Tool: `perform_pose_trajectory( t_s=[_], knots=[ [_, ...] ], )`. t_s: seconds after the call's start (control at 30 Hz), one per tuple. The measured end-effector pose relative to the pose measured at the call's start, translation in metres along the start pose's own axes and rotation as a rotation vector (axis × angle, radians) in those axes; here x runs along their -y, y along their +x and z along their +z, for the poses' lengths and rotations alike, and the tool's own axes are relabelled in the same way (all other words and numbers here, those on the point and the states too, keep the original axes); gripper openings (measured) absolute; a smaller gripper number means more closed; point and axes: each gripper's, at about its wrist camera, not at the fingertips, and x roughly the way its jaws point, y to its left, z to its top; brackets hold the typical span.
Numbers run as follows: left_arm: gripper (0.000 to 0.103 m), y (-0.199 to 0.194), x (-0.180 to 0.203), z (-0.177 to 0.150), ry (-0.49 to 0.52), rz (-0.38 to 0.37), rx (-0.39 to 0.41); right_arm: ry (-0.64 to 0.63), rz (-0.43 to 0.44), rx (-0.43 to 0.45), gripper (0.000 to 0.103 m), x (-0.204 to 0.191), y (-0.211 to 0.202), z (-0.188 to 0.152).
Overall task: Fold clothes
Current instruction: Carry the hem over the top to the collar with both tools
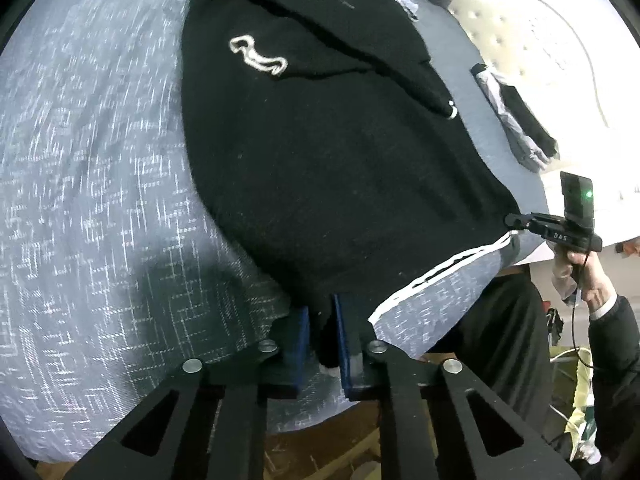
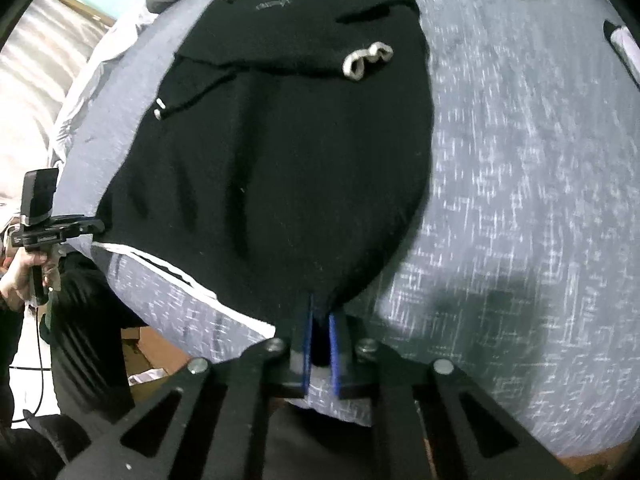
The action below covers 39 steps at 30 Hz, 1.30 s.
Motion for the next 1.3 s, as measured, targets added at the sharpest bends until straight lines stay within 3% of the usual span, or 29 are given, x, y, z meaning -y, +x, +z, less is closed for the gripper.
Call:
perform_pose_trajectory(
  t_s=[0.2,0.5,0.83,1.3],
  knots=[
    [0.011,-0.017,0.009,0.016,0.013,-0.022,0.040,0.000,0.032,0.100,0.006,-0.005,-0.029,0.015],
    [0.011,-0.062,0.007,0.070,0.005,-0.043,0.148,-0.007,0.051,0.216,0.006,-0.006,-0.070,0.066],
    [0.011,-0.091,-0.011,0.150,-0.031,-0.060,0.256,0.018,0.044,0.313,0.005,0.005,-0.092,0.152],
    [0.011,-0.086,-0.060,0.287,-0.104,-0.084,0.328,0.066,0.022,0.359,0.005,0.038,-0.075,0.289]
  ],
)
